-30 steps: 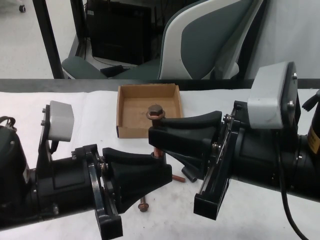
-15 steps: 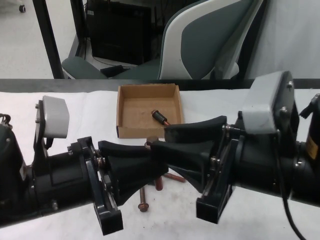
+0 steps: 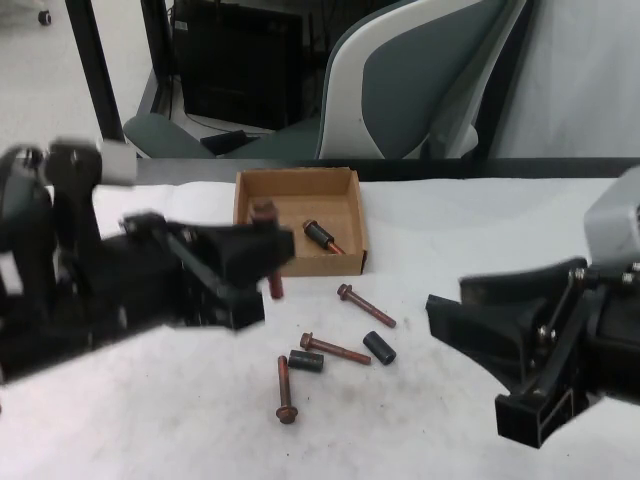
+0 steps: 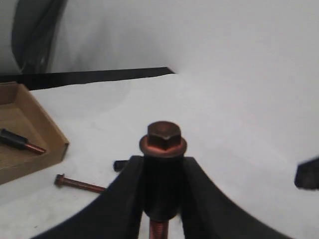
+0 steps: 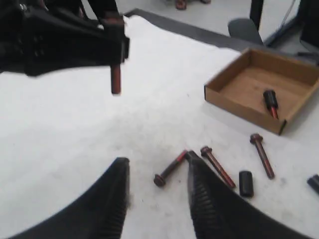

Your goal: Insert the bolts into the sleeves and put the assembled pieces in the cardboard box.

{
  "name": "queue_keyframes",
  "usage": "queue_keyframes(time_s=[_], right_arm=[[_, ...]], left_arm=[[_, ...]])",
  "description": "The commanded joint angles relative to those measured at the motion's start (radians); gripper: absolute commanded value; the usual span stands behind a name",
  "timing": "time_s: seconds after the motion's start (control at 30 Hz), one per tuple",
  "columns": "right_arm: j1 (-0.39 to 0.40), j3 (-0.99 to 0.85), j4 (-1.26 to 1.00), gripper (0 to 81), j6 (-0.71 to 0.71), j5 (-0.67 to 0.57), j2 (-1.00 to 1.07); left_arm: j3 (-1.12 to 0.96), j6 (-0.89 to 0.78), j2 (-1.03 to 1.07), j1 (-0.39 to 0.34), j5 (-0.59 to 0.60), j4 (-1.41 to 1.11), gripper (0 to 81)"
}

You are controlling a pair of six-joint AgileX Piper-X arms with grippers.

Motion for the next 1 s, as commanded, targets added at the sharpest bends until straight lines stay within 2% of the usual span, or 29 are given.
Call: queue_keyframes(time_s=[0.0, 0.07, 0.13, 0.23, 0.3, 0.57, 0.97], right_arm=[[-0.014, 0.0, 0.115, 37.5, 0.066, 0.056, -0.004], [-0.028, 0.0, 0.162, 37.4, 0.089, 0.063, -0.004], [-0.044, 0.0, 0.201, 33.9, 0.106, 0.068, -0.004], [-0.074, 0.0, 0.216, 17.4, 0.11, 0.079, -0.004], [-0.096, 0.0, 0.202, 0.2, 0.107, 0.084, -0.004], [-0.197, -0.102, 0.286, 0.2, 0.026, 0.058, 0.127], [-0.322, -0.424, 0.554, 0.2, -0.154, -0.069, 0.51]], left_arm=[[-0.053, 0.002, 0.005, 0.018, -0.032, 0.077, 0.8], [-0.109, 0.002, 0.036, 0.037, -0.033, 0.159, 0.8], [-0.161, 0.002, 0.073, 0.051, -0.04, 0.221, 0.8], [-0.251, 0.002, 0.152, 0.064, -0.065, 0.306, 0.8], [-0.307, 0.002, 0.214, 0.067, -0.08, 0.357, 0.8], [-0.565, 0.002, 0.467, 0.073, -0.091, 0.58, 0.8], [-0.942, 0.047, 0.749, 0.094, -0.147, 0.788, 0.8]])
